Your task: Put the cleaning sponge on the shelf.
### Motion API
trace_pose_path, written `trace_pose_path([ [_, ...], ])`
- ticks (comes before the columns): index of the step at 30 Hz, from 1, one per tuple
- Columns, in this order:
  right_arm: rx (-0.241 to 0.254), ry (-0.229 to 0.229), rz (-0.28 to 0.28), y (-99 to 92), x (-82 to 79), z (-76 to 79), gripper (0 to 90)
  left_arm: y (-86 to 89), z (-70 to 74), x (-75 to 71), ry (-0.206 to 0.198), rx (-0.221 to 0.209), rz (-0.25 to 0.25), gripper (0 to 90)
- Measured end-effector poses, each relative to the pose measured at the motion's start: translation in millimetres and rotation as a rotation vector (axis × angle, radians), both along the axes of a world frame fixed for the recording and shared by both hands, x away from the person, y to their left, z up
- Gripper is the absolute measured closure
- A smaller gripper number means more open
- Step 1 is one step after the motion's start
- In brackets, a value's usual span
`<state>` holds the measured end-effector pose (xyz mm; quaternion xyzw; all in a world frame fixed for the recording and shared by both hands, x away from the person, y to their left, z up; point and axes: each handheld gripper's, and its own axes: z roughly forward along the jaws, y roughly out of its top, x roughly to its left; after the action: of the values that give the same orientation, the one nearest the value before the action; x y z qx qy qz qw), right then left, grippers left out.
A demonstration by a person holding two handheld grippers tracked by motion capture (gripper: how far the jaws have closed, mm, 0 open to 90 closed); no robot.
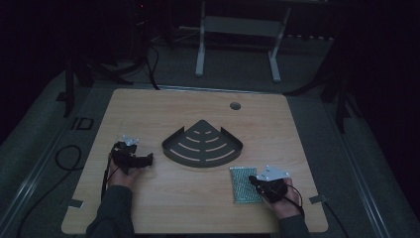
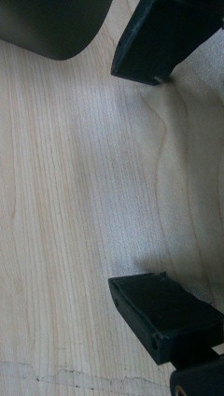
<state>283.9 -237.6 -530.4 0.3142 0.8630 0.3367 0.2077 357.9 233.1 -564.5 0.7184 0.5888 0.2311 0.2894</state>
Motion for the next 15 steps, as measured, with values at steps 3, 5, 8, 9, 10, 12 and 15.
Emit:
trace_pose_path([
  [3,0.01,0.017,-0.002,-3.4,-4.5,3.6,90.0,0.0,0.0,0.0,0.0,0.0,0.0,2.5],
  [5,0.012,0.025,-0.003,-4.3,-6.2,3.6,90.0,0.1,0.0,0.0,0.0,0.001,0.0,2.5],
  [8,-0.014,0.048,0.007,-6.3,-12.5,1.7,90.0,0.0,0.0,0.0,0.0,0.0,0.0,2.5],
  [9,-0.014,0.048,0.007,-6.3,-12.5,1.7,90.0,0.0,0.0,0.0,0.0,0.0,0.0,2.5],
  [10,-0.022,0.054,0.004,-6.7,-13.4,0.8,90.0,0.0,0.0,0.0,0.0,0.0,0.0,2.5],
  [12,-0.033,0.057,-0.004,-10.3,-11.0,-1.2,90.0,0.0,0.0,0.0,0.0,0.001,0.0,2.5],
  [15,-0.047,0.051,-0.015,-12.8,-6.3,-0.5,90.0,0.0,0.0,0.0,0.0,0.0,0.0,2.5],
])
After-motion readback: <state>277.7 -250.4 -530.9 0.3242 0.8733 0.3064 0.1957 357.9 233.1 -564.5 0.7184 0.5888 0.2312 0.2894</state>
